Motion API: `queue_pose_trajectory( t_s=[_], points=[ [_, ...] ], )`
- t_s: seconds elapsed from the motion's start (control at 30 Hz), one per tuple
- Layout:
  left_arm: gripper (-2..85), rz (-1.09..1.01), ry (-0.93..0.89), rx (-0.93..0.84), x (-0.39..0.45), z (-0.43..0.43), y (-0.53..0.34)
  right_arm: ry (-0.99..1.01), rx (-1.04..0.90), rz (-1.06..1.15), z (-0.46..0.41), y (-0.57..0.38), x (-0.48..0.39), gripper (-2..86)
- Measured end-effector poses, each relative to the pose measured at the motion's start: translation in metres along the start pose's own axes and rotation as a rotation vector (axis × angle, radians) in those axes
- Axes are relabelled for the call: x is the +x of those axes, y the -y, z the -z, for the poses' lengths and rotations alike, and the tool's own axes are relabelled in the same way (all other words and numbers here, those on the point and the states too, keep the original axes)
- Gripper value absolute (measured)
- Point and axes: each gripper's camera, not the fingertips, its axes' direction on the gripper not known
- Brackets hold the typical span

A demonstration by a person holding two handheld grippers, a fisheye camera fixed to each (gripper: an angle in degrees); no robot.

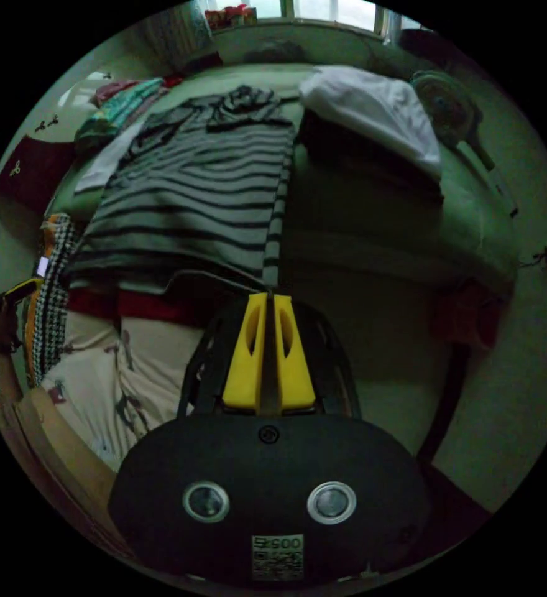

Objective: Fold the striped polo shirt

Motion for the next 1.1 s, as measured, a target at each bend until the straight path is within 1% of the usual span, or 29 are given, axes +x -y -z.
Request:
queue_pose_trajectory(
  t_s=[0.03, 0.1, 0.2, 0.27, 0.33, 0.37, 0.43, 0.5, 0.63, 0.67, 0.77, 0.83, 0.9, 0.93, 1.0, 1.07, 1.1],
  points=[
    [3.9, 0.036, 0.013, -0.001, -0.01, 0.002, -0.003, -0.034, -0.037, -0.001, -0.002, -0.003, 0.006, -0.8],
    [3.5, 0.092, 0.01, 0.03, -0.023, 0.008, -0.003, -0.056, -0.047, -0.016, 0.003, -0.002, 0.016, 0.7],
    [4.4, 0.105, -0.001, 0.102, -0.022, 0.015, 0.022, -0.043, 0.065, -0.016, 0.028, 0.019, 0.02, 2.9],
    [5.2, 0.062, -0.017, 0.151, -0.006, 0.016, 0.051, -0.007, 0.18, 0.034, 0.047, 0.055, 0.004, 4.4],
    [6.7, -0.035, -0.056, 0.212, 0.03, 0.015, 0.103, 0.025, 0.259, 0.107, 0.056, 0.089, -0.018, 4.9],
    [7.2, -0.062, -0.06, 0.229, 0.04, 0.015, 0.117, 0.044, 0.285, 0.162, 0.058, 0.114, -0.035, 5.5],
    [8.2, -0.154, -0.036, 0.276, 0.083, 0.01, 0.176, 0.065, 0.326, 0.229, 0.058, 0.153, -0.061, 6.4],
    [8.5, -0.199, -0.037, 0.294, 0.111, 0.005, 0.221, 0.063, 0.354, 0.27, 0.053, 0.193, -0.084, 7.1],
    [8.8, -0.214, -0.041, 0.273, 0.155, -0.019, 0.324, 0.072, 0.342, 0.253, 0.026, 0.288, -0.118, 7.7],
    [8.8, -0.207, -0.038, 0.266, 0.16, -0.024, 0.337, 0.067, 0.33, 0.236, 0.016, 0.314, -0.124, 7.7],
    [10.1, -0.2, 0.035, 0.241, 0.18, -0.053, 0.391, 0.013, 0.302, 0.194, -0.01, 0.366, -0.137, 7.6],
    [10.5, -0.183, 0.059, 0.18, 0.188, -0.088, 0.423, 0.007, 0.264, 0.174, -0.029, 0.388, -0.141, 7.4],
    [10.6, -0.177, 0.068, 0.144, 0.188, -0.112, 0.436, 0.006, 0.222, 0.179, -0.048, 0.4, -0.142, 6.8],
    [10.4, -0.185, 0.059, 0.179, 0.187, -0.112, 0.434, 0.008, 0.24, 0.175, -0.053, 0.401, -0.14, 6.1],
    [9.5, -0.212, 0.039, 0.192, 0.183, -0.11, 0.431, 0.05, 0.28, 0.155, -0.053, 0.397, -0.13, 4.5],
    [7.2, -0.196, -0.054, 0.19, 0.172, -0.11, 0.43, 0.179, 0.287, 0.114, -0.053, 0.395, -0.11, 2.2],
    [5.8, -0.177, -0.122, 0.178, 0.163, -0.109, 0.432, 0.212, 0.281, 0.101, -0.053, 0.395, -0.105, 2.2]
  ],
)
